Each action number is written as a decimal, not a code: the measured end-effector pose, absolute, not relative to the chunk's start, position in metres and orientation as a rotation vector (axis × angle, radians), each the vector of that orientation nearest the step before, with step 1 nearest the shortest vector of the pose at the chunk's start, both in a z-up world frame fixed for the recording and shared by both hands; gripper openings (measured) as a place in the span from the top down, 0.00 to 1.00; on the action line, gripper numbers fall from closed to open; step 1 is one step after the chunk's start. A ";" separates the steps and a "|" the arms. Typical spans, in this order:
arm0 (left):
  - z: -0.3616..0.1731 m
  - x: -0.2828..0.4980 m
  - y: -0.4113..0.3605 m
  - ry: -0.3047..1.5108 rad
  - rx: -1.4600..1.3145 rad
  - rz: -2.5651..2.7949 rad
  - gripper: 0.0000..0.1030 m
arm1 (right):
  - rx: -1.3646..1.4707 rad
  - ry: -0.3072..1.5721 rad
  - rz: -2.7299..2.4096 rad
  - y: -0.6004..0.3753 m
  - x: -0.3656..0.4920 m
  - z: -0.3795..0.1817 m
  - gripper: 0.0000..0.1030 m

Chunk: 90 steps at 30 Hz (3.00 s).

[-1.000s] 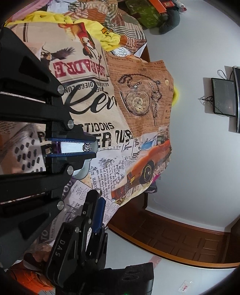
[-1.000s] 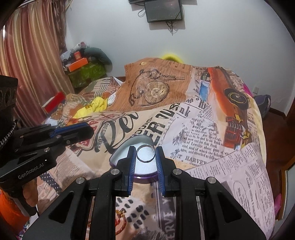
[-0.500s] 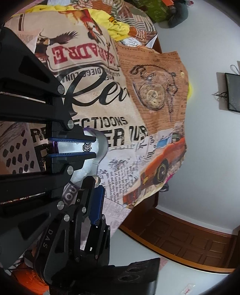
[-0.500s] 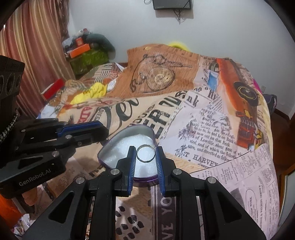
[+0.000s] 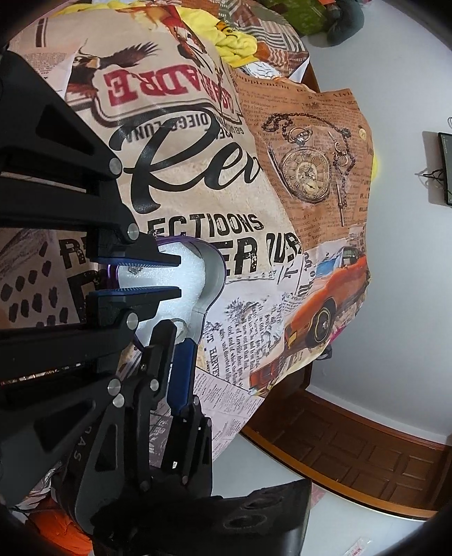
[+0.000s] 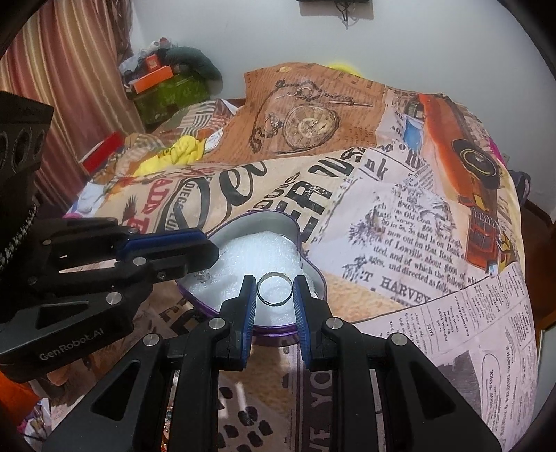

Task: Organize jewelry
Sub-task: 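Carry the earring and ring over the purple heart tin and open both tools, then withdraw both open tools from the tin toward the remaining jewelry, then grasp the orange wire bracelet with the right tool while the left tool grasps the blue beaded bracelet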

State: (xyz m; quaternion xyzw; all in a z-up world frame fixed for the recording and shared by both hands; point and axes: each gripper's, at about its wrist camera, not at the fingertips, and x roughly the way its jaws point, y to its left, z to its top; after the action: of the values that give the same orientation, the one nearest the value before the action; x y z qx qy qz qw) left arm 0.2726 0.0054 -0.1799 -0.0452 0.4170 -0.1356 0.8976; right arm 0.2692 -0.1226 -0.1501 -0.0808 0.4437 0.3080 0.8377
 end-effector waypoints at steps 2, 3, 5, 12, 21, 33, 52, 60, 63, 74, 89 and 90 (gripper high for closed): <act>-0.179 0.272 0.006 0.863 -0.093 -0.277 0.92 | -0.174 0.937 0.650 -0.123 0.269 -0.149 0.81; -0.178 0.272 0.006 0.863 -0.094 -0.274 0.92 | -0.175 0.937 0.648 -0.123 0.268 -0.149 0.81; -0.177 0.271 0.007 0.863 -0.095 -0.270 0.92 | -0.176 0.943 0.644 -0.123 0.271 -0.150 0.81; -0.168 0.263 0.012 0.855 -0.092 -0.245 0.92 | -0.174 0.932 0.630 -0.125 0.268 -0.142 0.73; -0.148 0.243 0.012 0.829 -0.063 -0.220 0.78 | -0.164 0.872 0.607 -0.136 0.253 -0.114 0.73; -0.129 0.205 0.006 0.811 -0.030 -0.214 0.70 | -0.165 0.839 0.595 -0.148 0.218 -0.090 0.72; -0.175 0.164 -0.011 0.962 0.012 -0.225 0.69 | -0.230 0.981 0.606 -0.151 0.179 -0.133 0.72; -0.186 0.162 0.000 0.984 -0.021 -0.191 0.69 | -0.291 1.018 0.631 -0.139 0.191 -0.145 0.72; -0.187 0.163 0.005 0.982 -0.042 -0.185 0.69 | -0.327 1.038 0.639 -0.132 0.197 -0.153 0.72; -0.195 0.168 0.011 0.997 -0.073 -0.184 0.69 | -0.381 1.055 0.704 -0.121 0.196 -0.164 0.72; -0.188 0.160 0.004 0.998 -0.073 -0.195 0.69 | -0.309 1.013 0.717 -0.131 0.195 -0.156 0.95; -0.188 0.159 0.003 0.998 -0.073 -0.198 0.69 | -0.289 1.005 0.706 -0.136 0.195 -0.152 0.95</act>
State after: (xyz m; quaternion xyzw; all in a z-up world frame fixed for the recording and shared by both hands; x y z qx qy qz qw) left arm 0.1590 0.0027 -0.1878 -0.0351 0.4779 -0.0948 0.8726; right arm 0.1948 -0.1357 -0.1519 -0.1349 0.4697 0.3301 0.8076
